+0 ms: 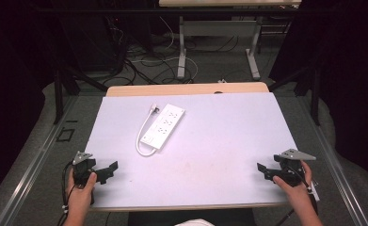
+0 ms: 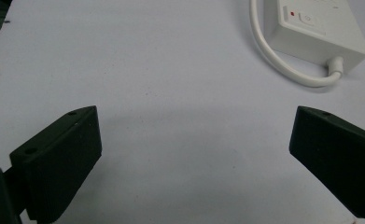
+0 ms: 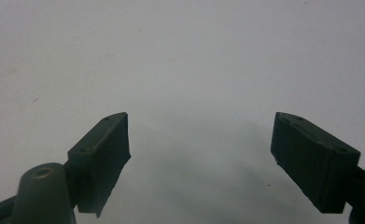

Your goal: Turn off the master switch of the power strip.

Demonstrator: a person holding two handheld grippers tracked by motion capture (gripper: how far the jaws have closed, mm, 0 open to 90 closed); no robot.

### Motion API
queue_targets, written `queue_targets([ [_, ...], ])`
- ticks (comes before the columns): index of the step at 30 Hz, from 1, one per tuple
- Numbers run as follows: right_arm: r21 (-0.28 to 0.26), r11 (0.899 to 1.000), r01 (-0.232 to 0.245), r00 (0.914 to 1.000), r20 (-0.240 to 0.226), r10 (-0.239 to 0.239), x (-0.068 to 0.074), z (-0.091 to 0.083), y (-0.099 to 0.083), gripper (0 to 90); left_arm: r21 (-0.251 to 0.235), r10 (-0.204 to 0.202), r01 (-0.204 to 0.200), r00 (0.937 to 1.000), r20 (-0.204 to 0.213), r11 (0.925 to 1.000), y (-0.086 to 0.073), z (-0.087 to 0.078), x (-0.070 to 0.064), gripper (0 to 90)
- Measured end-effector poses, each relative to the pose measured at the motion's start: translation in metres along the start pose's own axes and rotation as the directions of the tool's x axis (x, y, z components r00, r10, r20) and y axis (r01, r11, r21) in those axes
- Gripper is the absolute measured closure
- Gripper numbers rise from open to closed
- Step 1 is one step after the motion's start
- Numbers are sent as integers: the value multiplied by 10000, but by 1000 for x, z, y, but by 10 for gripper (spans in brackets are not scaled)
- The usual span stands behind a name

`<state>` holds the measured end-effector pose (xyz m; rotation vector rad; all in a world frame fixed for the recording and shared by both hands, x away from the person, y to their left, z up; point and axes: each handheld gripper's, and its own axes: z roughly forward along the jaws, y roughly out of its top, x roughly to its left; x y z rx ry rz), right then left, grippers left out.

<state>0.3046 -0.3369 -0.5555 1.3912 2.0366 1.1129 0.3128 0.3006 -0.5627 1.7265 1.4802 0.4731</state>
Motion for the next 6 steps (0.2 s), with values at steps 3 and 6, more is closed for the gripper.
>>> queue_targets([
  [3,-8,10000,6,10000,-1,-6,0,0,0,189,65,47,-47,10000,-1,10000,0,0,0,24],
  [6,-2,10000,39,10000,17,-39,0,-1,0,189,65,27,-27,10000,-1,10000,0,-1,0,24],
])
